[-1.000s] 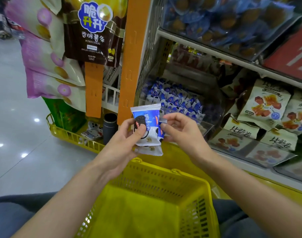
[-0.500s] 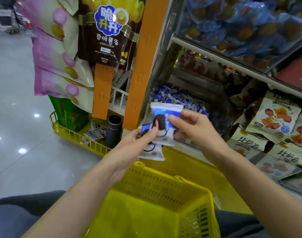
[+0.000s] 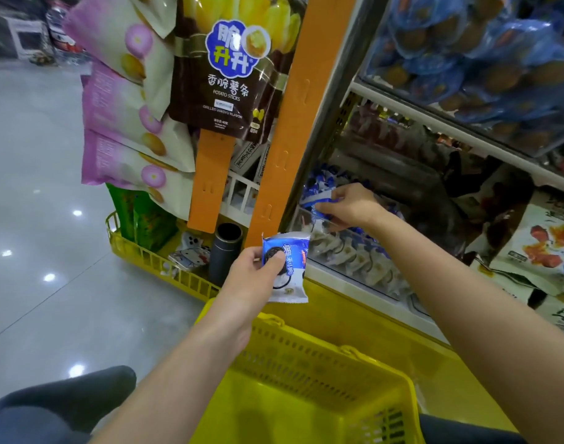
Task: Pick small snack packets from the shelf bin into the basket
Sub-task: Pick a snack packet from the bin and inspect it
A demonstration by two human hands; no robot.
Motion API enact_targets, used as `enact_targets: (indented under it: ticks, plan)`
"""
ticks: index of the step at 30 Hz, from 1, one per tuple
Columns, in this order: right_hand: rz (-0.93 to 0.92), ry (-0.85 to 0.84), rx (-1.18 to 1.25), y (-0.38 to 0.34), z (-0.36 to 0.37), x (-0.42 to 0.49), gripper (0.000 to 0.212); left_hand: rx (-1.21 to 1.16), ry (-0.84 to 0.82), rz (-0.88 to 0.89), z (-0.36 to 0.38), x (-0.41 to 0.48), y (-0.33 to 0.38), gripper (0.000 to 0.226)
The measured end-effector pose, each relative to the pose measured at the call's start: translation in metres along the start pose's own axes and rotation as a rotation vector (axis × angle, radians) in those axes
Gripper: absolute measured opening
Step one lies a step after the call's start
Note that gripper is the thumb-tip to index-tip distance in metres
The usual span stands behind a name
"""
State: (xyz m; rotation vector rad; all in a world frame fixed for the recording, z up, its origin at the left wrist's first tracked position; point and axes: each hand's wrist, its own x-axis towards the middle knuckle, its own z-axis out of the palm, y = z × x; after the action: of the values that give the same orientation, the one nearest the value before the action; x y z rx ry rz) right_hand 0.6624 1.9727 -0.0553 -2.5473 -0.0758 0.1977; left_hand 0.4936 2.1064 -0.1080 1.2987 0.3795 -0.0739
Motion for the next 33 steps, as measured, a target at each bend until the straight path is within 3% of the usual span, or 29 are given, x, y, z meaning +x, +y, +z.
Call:
enact_targets:
  ticks: [6,10,15,18,20,22,25,28,33]
  plan:
    - [-0.018,-0.161,-0.151,0.0,0.011,0.021,0.027,0.01,0.006,0.029,0.001,0.006,0.001,0.029]
    - [0.02,-0.247,0.114,-0.003,0.013,0.024,0.024,0.007,0.01,0.044,0.001,0.009,0.0,0.029]
    - [0.024,-0.244,0.12,-0.003,0.013,0.017,0.029,0.03,0.014,0.066,0.006,0.009,-0.001,0.028]
    - [-0.081,0.008,0.021,-0.006,0.009,0.001,0.03,0.043,0.023,0.068,0.009,0.009,-0.003,0.025]
    - [-0.251,0.226,0.11,-0.005,0.009,-0.023,0.022,0.059,0.034,0.066,0.01,0.009,-0.006,0.024]
    - [-0.416,0.336,0.192,0.0,0.012,-0.057,0.015,0.083,0.034,0.062,0.013,0.008,-0.01,0.024]
    - [-0.455,0.218,0.239,0.02,0.023,-0.1,0.012,0.117,0.004,0.064,0.017,0.006,-0.018,0.027]
    - [-0.352,0.027,0.282,0.043,0.035,-0.121,0.009,0.159,-0.062,0.049,0.023,0.004,-0.026,0.026]
    - [-0.212,-0.072,0.526,0.072,0.04,-0.133,0.023,0.329,-0.168,0.104,0.033,-0.002,-0.038,0.025]
